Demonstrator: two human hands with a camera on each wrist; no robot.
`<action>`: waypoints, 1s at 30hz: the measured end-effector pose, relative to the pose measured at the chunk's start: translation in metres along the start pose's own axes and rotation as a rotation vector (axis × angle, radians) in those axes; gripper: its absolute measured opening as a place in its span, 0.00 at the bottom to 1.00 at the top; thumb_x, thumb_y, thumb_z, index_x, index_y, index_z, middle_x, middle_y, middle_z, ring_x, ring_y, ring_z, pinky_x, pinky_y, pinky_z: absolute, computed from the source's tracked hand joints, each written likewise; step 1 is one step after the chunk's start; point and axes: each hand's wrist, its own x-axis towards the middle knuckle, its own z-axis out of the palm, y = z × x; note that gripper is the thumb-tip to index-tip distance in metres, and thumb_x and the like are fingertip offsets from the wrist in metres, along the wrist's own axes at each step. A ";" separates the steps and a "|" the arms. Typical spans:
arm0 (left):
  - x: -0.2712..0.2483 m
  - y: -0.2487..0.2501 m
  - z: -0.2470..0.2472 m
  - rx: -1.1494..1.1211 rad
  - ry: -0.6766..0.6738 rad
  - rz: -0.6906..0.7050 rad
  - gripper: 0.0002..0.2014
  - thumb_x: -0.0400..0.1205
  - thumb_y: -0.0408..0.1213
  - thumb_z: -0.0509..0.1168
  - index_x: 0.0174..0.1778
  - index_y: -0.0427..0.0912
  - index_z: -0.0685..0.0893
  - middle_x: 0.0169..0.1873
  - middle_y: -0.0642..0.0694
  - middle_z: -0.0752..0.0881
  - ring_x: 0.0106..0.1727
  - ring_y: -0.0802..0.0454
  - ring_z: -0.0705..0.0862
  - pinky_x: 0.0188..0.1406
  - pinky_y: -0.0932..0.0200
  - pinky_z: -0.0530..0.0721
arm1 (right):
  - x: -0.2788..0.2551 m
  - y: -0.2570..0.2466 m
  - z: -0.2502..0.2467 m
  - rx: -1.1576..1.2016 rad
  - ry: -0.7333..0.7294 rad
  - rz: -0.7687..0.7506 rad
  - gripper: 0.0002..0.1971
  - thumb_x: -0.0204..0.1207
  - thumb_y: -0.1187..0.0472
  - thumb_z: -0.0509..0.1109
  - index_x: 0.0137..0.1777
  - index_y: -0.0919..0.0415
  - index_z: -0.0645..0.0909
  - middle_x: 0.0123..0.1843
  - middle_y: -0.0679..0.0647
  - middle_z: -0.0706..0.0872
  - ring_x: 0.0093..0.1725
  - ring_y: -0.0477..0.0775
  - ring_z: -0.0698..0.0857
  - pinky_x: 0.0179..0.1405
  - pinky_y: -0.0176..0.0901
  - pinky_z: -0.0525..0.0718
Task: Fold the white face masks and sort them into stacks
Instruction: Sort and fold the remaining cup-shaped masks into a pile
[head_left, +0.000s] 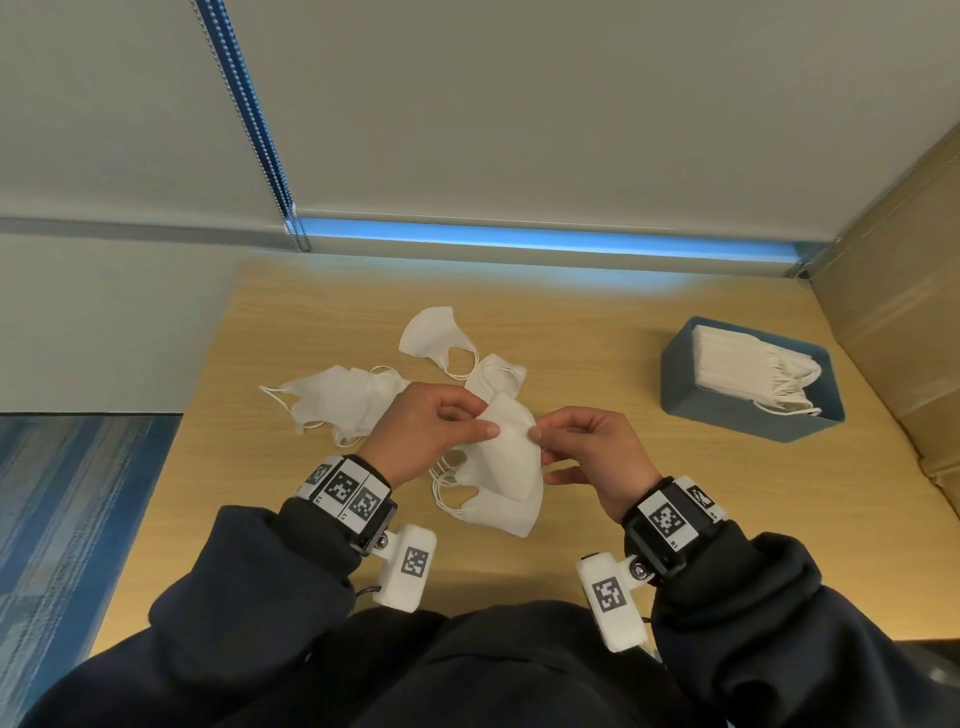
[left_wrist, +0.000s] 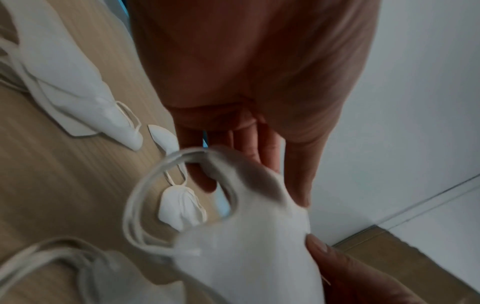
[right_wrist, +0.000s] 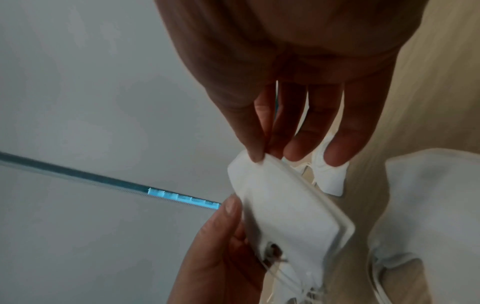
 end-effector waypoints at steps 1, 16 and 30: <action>0.001 -0.004 -0.002 0.068 -0.057 -0.003 0.10 0.72 0.43 0.84 0.47 0.50 0.93 0.41 0.49 0.94 0.46 0.50 0.93 0.53 0.50 0.89 | 0.002 0.003 -0.003 0.016 0.013 0.030 0.07 0.74 0.66 0.80 0.49 0.69 0.89 0.42 0.61 0.89 0.36 0.53 0.85 0.33 0.48 0.89; 0.000 -0.061 -0.004 0.140 -0.037 -0.348 0.11 0.73 0.28 0.81 0.47 0.35 0.89 0.44 0.35 0.92 0.39 0.45 0.92 0.39 0.47 0.94 | 0.033 0.061 -0.018 -0.252 0.146 0.297 0.09 0.69 0.66 0.84 0.48 0.65 0.92 0.32 0.56 0.91 0.26 0.50 0.85 0.26 0.44 0.87; 0.005 -0.073 0.000 0.089 0.029 -0.382 0.07 0.72 0.26 0.81 0.42 0.33 0.90 0.39 0.34 0.91 0.37 0.44 0.91 0.41 0.43 0.94 | 0.036 0.072 -0.018 -0.348 0.170 0.283 0.10 0.69 0.65 0.85 0.48 0.64 0.90 0.34 0.58 0.93 0.27 0.51 0.89 0.24 0.42 0.85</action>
